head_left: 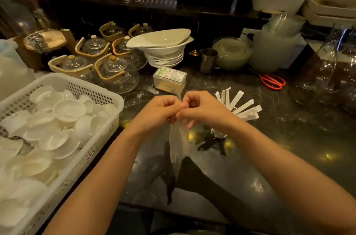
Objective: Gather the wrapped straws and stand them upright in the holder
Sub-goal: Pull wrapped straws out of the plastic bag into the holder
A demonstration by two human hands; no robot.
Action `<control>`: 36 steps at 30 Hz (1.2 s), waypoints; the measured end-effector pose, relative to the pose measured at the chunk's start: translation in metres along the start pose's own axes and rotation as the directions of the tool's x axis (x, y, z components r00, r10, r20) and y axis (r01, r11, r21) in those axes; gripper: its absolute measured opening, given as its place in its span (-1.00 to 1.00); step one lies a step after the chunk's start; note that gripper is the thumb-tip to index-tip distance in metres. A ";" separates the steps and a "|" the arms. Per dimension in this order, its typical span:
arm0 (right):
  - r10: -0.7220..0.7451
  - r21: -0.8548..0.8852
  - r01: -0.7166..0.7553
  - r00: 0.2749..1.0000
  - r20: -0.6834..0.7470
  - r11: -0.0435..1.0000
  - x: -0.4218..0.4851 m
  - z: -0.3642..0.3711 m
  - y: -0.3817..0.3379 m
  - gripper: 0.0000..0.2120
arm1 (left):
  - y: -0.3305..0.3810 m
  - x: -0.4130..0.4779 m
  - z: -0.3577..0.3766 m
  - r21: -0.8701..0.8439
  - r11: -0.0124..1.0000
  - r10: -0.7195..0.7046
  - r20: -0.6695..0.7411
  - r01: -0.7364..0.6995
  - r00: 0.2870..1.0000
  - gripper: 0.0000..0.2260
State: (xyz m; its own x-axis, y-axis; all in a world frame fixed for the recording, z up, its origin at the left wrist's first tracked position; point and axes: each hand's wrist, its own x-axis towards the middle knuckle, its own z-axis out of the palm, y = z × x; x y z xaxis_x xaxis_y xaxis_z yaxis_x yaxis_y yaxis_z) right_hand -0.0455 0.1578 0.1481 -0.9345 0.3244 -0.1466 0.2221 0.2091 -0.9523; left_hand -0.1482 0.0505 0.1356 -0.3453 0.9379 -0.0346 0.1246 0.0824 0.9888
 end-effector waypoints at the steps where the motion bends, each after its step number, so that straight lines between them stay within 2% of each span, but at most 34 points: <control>1: 0.020 0.005 -0.020 1.000 0.006 1.000 -0.004 0.003 0.002 -0.84 | -0.005 -0.003 0.002 -0.011 1.000 -0.015 0.007 0.015 1.000 -0.73; 7: 0.105 0.030 -0.105 0.994 0.015 0.994 -0.018 0.013 0.016 -0.83 | -0.021 -0.016 0.014 -0.046 0.996 -0.071 0.054 0.073 0.996 -0.77; 9: 0.119 0.041 -0.119 0.993 0.019 0.992 -0.021 0.014 0.019 -0.89 | -0.023 -0.018 0.017 -0.052 0.996 -0.065 0.060 0.068 0.996 -0.76; 17: 0.115 0.216 -0.134 0.989 0.098 0.967 -0.034 0.014 0.028 -0.90 | -0.029 -0.028 0.023 -0.090 0.995 -0.048 0.040 0.051 0.998 -0.74; 23: 0.094 0.218 -0.114 0.990 0.101 0.969 -0.039 0.015 0.032 -0.98 | -0.029 -0.029 0.026 -0.116 0.991 -0.058 0.057 0.064 0.997 -0.78; 25: 0.092 0.206 -0.111 0.991 0.098 0.972 -0.039 0.015 0.032 -0.91 | -0.029 -0.029 0.026 -0.112 0.991 -0.070 0.063 0.077 0.996 -0.75; 28: 0.091 0.219 -0.113 0.990 0.108 0.969 -0.041 0.016 0.033 -0.96 | -0.028 -0.029 0.026 -0.118 0.989 -0.082 0.093 0.093 0.992 -0.77; 36: 0.107 0.222 -0.126 0.989 0.099 0.967 -0.043 0.014 0.035 -0.94 | -0.028 -0.030 0.023 -0.168 0.980 -0.077 0.163 0.104 0.984 -0.81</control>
State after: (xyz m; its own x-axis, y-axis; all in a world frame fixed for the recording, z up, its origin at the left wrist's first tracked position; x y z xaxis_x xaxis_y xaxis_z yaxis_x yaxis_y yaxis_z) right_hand -0.0011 0.1379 0.1168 -0.9285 0.2518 -0.2730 0.2708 -0.0441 -0.9616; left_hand -0.1197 0.0283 0.1060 -0.1977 0.9711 -0.1336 -0.0697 0.1221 0.9901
